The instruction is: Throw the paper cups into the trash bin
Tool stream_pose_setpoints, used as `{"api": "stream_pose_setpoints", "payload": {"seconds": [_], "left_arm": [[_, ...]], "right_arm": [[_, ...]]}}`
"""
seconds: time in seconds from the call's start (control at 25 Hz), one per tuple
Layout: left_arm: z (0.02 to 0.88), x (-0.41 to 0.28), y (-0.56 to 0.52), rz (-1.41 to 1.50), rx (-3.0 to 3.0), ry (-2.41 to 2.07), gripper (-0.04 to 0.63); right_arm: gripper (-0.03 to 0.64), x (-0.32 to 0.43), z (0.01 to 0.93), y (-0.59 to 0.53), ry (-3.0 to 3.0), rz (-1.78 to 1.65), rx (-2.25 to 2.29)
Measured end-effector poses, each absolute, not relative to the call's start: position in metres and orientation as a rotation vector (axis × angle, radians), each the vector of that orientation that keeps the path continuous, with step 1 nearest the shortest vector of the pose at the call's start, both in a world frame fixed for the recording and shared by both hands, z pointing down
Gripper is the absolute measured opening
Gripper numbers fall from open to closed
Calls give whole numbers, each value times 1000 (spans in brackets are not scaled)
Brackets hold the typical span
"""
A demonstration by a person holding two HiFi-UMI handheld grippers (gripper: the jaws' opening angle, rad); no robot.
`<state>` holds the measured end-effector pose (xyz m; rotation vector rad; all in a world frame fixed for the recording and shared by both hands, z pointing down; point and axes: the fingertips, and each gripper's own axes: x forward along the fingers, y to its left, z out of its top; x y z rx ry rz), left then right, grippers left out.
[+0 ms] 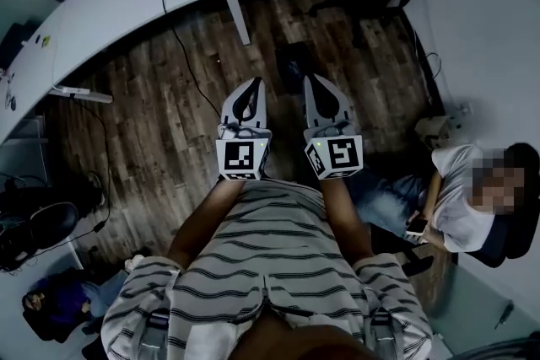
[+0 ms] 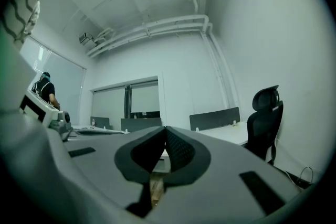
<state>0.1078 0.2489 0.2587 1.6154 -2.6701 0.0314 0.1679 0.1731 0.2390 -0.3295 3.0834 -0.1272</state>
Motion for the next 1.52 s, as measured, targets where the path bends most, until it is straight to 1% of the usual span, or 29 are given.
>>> {"api": "stream_pose_setpoints", "payload": {"seconds": [0.24, 0.56, 0.88, 1.04, 1.52], "left_arm": [[264, 14, 213, 43, 1679, -2567, 25], [249, -90, 161, 51, 1808, -2484, 25], [250, -175, 141, 68, 1849, -2437, 25], [256, -192, 132, 46, 1844, -2413, 25], [257, -191, 83, 104, 1869, -2426, 25]], "right_arm": [[17, 73, 244, 143, 3100, -164, -441], [17, -30, 233, 102, 3083, -181, -572], [17, -96, 223, 78, 3057, -155, -709], [17, -105, 224, 73, 3061, -142, -745], [17, -114, 235, 32, 3042, -242, -687]]}}
